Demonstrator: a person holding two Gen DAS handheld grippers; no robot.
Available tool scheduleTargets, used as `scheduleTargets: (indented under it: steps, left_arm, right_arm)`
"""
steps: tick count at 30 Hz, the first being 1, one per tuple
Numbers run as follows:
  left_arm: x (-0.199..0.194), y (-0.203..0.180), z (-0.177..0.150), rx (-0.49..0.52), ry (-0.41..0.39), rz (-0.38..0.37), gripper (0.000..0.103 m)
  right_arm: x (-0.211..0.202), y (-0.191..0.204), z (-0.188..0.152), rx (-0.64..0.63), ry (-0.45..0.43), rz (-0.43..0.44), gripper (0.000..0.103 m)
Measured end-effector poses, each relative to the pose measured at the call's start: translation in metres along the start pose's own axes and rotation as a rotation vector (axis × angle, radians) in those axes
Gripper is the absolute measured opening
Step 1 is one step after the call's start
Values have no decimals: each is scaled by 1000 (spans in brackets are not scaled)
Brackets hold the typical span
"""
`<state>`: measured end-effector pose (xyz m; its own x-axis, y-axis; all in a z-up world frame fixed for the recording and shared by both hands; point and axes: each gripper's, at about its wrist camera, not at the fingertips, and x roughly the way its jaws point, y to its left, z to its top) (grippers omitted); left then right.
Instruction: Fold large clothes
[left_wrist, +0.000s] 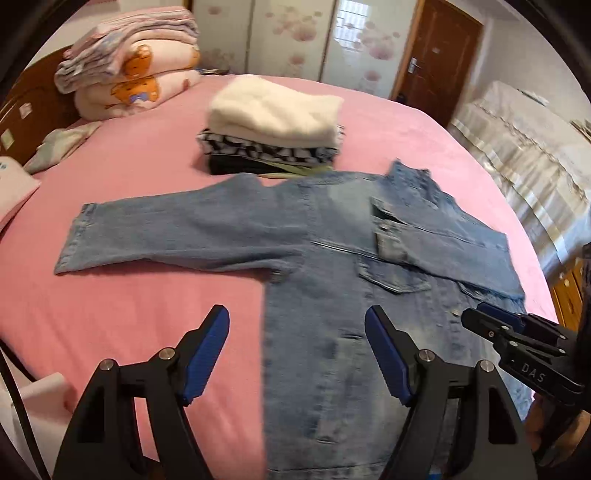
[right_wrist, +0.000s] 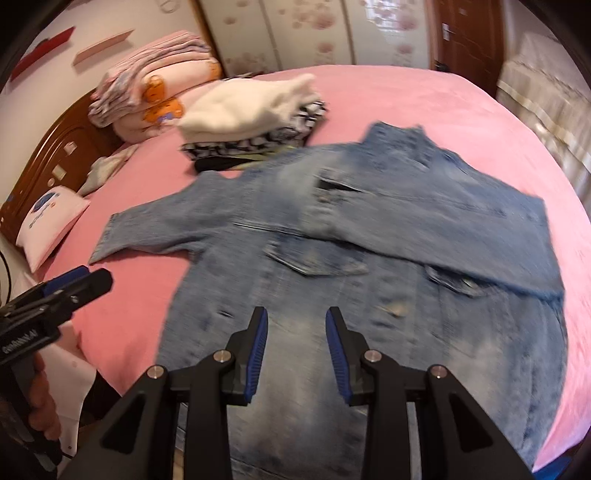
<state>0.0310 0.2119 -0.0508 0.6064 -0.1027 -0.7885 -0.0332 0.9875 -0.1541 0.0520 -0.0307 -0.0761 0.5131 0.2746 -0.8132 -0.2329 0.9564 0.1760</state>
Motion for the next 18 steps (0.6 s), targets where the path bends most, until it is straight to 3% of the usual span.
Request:
scheduleTargets:
  steps: [9, 14, 18]
  left_arm:
    - [47, 96, 4, -206, 36, 16, 75]
    - [83, 171, 1, -406, 29, 5, 75]
    - [108, 225, 0, -562, 20, 37, 75]
  right_arm:
    - [50, 71, 26, -132, 16, 8, 33]
    - [86, 101, 37, -168, 34, 25, 33]
    - [115, 118, 44, -182, 56, 37, 33]
